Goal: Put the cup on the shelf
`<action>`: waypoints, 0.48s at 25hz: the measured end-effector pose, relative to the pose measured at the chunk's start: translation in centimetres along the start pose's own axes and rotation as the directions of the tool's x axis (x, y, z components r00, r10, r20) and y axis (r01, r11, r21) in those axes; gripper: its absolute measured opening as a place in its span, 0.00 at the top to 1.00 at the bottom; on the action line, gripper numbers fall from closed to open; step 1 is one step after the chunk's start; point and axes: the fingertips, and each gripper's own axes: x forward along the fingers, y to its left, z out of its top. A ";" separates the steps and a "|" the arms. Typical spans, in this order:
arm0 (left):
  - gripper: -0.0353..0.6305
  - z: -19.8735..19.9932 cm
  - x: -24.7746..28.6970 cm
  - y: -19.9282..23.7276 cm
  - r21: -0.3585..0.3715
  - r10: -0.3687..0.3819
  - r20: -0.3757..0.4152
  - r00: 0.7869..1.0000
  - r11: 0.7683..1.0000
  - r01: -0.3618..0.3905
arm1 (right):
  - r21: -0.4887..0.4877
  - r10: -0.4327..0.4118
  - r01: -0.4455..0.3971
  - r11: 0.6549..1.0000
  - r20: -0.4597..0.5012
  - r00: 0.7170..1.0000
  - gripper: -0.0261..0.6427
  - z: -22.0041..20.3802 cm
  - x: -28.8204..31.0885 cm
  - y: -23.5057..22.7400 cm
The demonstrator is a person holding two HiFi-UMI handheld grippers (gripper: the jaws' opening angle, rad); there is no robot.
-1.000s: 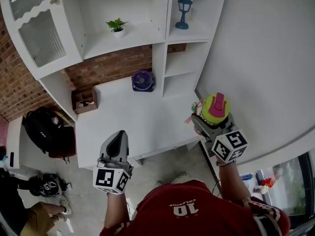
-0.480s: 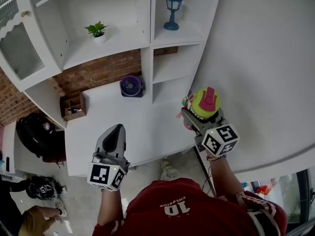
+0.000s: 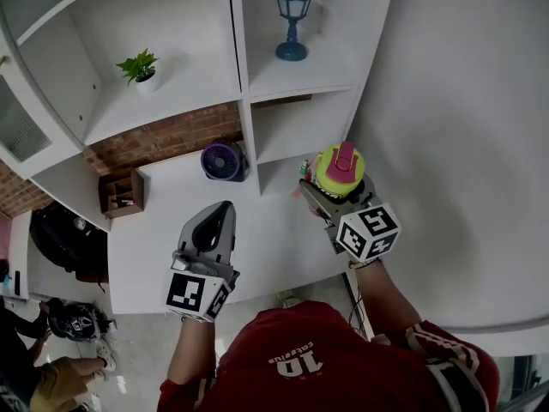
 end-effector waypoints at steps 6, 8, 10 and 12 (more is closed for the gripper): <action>0.95 -0.4 5.3 0.1 -0.002 0.007 0.007 1.000 1.000 -0.007 | 0.007 0.046 -0.046 0.999 -0.005 0.999 0.34 -1.7 4.4 -3.9; 0.95 -0.6 6.4 0.2 0.003 0.012 0.004 1.000 1.000 -0.012 | 0.004 0.063 -0.063 0.998 -0.005 0.998 0.34 -2.0 5.7 -4.8; 0.95 -1.0 7.2 0.6 0.008 0.021 -0.005 1.000 1.000 -0.021 | 0.004 0.079 -0.079 0.997 -0.006 0.997 0.34 -2.4 7.1 -5.6; 0.95 -1.4 7.8 1.1 0.011 0.032 -0.015 0.999 0.999 -0.032 | 0.000 0.096 -0.096 0.995 -0.008 0.995 0.34 -2.8 8.5 -6.1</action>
